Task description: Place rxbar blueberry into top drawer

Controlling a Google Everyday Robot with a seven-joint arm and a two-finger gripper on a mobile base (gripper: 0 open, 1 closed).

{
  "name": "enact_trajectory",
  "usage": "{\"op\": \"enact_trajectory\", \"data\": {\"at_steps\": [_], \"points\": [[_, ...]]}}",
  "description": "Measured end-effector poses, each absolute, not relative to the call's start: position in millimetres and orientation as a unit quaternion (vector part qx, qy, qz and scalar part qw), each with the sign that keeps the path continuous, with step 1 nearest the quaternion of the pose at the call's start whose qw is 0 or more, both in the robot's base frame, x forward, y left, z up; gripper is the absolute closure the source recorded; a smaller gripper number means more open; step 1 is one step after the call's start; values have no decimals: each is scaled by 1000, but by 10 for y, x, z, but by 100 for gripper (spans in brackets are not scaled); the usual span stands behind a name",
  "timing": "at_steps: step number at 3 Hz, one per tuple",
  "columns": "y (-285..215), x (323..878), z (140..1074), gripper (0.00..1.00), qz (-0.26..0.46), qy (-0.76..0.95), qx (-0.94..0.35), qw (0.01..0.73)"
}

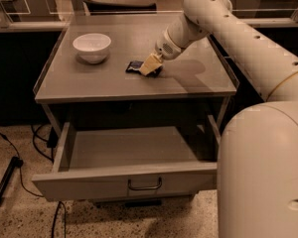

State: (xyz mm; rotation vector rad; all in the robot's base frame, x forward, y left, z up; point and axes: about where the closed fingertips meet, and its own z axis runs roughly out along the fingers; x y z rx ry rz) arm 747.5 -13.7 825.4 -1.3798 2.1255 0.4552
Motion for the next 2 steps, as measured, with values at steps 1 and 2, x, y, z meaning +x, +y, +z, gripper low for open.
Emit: {"op": "enact_trajectory", "data": {"at_steps": [1, 2], "points": [[-203, 7399, 8509, 100, 159, 805, -507, 265], [-190, 7343, 8512, 100, 164, 800, -513, 266]]}}
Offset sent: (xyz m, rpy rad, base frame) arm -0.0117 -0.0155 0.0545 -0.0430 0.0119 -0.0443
